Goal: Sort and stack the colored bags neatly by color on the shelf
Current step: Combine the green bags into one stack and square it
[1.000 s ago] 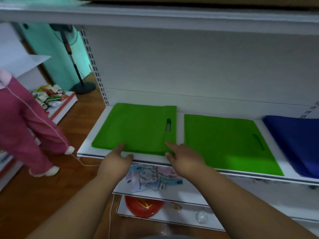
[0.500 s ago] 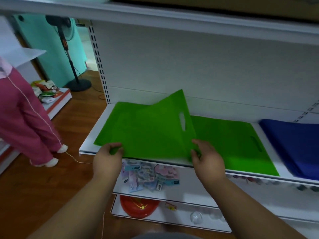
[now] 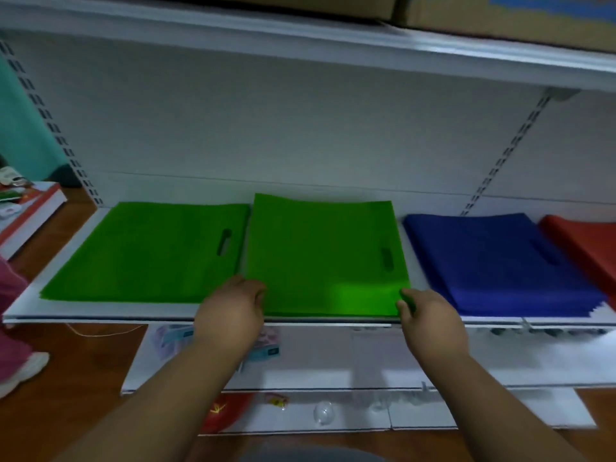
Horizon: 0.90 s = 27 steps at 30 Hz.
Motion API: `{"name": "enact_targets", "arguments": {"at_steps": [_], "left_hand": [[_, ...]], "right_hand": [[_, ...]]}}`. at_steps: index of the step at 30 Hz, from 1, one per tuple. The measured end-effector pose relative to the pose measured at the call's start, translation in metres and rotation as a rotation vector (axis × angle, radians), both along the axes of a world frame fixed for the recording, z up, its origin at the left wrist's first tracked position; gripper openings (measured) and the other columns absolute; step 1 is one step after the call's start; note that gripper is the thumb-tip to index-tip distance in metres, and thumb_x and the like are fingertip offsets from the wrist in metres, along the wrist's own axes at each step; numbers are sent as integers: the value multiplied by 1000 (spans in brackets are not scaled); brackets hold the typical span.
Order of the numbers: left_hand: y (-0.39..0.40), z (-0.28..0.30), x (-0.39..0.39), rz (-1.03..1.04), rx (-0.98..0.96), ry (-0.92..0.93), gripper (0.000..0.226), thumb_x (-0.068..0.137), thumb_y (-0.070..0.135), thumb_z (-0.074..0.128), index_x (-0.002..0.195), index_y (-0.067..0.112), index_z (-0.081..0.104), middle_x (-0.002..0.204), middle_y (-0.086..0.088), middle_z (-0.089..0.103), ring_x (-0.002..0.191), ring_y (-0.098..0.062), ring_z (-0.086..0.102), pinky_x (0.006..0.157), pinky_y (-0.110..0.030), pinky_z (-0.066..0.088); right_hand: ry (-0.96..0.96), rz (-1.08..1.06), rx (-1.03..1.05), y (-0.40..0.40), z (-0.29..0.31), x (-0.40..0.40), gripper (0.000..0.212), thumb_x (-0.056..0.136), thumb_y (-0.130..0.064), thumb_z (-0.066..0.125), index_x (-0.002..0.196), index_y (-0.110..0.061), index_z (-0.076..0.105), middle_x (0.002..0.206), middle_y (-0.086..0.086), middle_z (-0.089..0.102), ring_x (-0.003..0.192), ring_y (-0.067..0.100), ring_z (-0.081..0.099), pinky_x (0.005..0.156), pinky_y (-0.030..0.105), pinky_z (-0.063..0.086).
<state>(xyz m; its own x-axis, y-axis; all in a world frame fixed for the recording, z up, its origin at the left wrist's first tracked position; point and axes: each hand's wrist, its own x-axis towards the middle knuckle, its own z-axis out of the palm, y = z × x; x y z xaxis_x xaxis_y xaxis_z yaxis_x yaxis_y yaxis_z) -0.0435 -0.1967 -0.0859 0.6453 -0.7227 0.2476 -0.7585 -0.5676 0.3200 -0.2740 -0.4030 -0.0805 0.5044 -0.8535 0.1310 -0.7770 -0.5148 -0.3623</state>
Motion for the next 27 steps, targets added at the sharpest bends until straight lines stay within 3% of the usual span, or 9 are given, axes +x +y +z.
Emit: {"name": "enact_targets", "arguments": {"at_steps": [4, 9, 11, 14, 16, 19, 22, 25, 27], "left_hand": [[-26, -7, -20, 32, 79, 33, 33, 77, 24, 44, 87, 17, 75, 82, -11, 63, 65, -31, 61, 55, -26, 36], [-40, -18, -27, 80, 158, 6, 32, 82, 22, 46, 87, 15, 76, 85, -12, 61, 64, -32, 60, 55, -26, 34], [-42, -16, -29, 115, 189, 18, 30, 89, 22, 46, 93, 17, 76, 93, -11, 58, 67, -30, 58, 56, -27, 31], [-44, -11, -31, 153, 204, 24, 21, 94, 22, 52, 93, 18, 73, 96, -8, 49, 56, -19, 42, 53, -26, 29], [-42, -10, -32, 136, 154, 49, 14, 89, 18, 61, 95, 15, 73, 96, -11, 51, 54, -23, 45, 54, -25, 31], [-35, -5, -32, 139, 80, 120, 27, 86, 21, 68, 113, 17, 72, 108, -16, 59, 73, -35, 62, 58, -29, 39], [-19, 4, -17, 187, -21, 179, 32, 91, 27, 63, 122, 23, 67, 117, -13, 60, 90, -34, 63, 68, -31, 45], [17, 8, 21, 259, -37, 267, 38, 92, 31, 60, 130, 28, 61, 110, -10, 64, 89, -28, 63, 67, -28, 43], [47, 10, 51, 309, 5, 347, 44, 92, 29, 58, 136, 28, 55, 88, -7, 66, 70, -21, 62, 60, -27, 43]], "right_hand": [[58, 12, 48, -28, -2, -16, 22, 97, -27, 55, 110, -13, 68, 107, 11, 62, 91, 30, 62, 76, 41, 52], [175, 89, 107, -48, -10, -16, 20, 96, -29, 54, 96, -14, 67, 99, 11, 64, 81, 26, 60, 66, 34, 48], [182, 91, 139, -50, -12, -14, 22, 95, -31, 56, 101, -15, 69, 102, 10, 65, 87, 27, 62, 69, 33, 50], [213, 73, 121, -53, -9, -16, 24, 93, -34, 56, 102, -15, 69, 103, 8, 61, 86, 26, 62, 70, 33, 52], [212, 70, 118, -49, -6, -13, 25, 93, -36, 56, 104, -16, 68, 105, 7, 60, 86, 25, 61, 70, 33, 51], [98, 128, 133, -30, 3, 3, 30, 94, -37, 57, 116, -19, 65, 115, 5, 60, 96, 25, 61, 76, 33, 50], [45, 251, 137, -2, 12, 35, 36, 95, -38, 56, 127, -21, 61, 120, 4, 60, 100, 24, 61, 79, 32, 49], [40, 421, 160, 34, 15, 80, 38, 96, -39, 55, 131, -25, 59, 126, 4, 59, 108, 24, 60, 85, 30, 47], [84, 546, 167, 61, 14, 112, 40, 97, -40, 52, 136, -30, 55, 134, 6, 54, 119, 26, 54, 91, 31, 45]]}}
